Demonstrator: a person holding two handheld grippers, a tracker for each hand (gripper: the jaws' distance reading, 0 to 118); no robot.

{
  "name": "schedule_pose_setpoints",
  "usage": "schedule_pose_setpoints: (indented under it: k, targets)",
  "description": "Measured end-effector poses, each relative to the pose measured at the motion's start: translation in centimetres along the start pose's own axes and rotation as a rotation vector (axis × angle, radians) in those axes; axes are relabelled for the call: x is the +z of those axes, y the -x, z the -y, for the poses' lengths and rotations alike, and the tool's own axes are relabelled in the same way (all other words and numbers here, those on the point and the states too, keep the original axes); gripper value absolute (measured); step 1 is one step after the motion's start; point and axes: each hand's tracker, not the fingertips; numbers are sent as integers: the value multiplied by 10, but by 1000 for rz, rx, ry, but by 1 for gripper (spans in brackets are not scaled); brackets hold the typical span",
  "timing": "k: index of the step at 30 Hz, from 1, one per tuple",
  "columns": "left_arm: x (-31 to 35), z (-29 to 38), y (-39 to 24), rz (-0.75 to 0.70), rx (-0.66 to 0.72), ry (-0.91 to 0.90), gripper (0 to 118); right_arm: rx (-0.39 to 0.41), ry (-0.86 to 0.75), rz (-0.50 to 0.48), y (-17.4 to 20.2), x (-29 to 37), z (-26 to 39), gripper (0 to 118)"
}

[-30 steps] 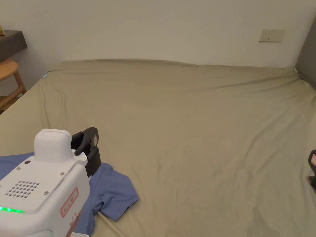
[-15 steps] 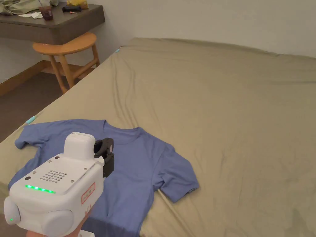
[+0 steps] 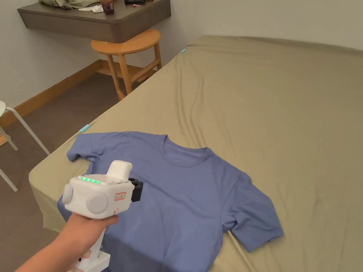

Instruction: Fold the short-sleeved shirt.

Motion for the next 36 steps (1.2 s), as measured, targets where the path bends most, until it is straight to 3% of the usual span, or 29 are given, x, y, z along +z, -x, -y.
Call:
schedule_pose_setpoints:
  k: [3, 7, 8, 9, 10, 11, 14, 23, 31, 33, 36]
  targets:
    - [-39, -20, -1, -5, -19, 67, 0, 9, 11, 7, 0, -11, 3, 0]
    - [-87, -47, 5, 19, 31, 195, 19, 8, 28, 17, 1, -24, 5, 0]
    - [-86, -56, -5, 3, 37, 255, 26, 7, 30, 19, 1, -26, 5, 0]
    - [-93, -61, -7, -18, 44, 286, 45, 5, 31, 19, 1, -28, 5, 0]
    - [-100, -66, -6, -28, 40, 302, 75, 7, 33, 19, 1, -30, 6, 0]
    - [-105, -70, -5, -39, 58, 329, 83, 10, 36, 21, 2, -32, 7, 0]
    - [-123, -87, 13, -88, 156, 419, 85, 13, 44, 25, 2, -36, 10, 0]
    - [-138, -91, 8, -133, 262, 525, 87, 3, 69, 26, 2, -45, 21, 0]
    - [-158, -87, 0, -177, 245, 558, 89, 5, 58, 36, -1, -41, 18, 0]
    - [-150, -87, -1, -169, 244, 565, 86, 0, 58, 41, -3, -41, 19, 0]
    - [-146, -86, -4, -148, 238, 553, 68, -12, 57, 53, -6, -41, 20, 0]
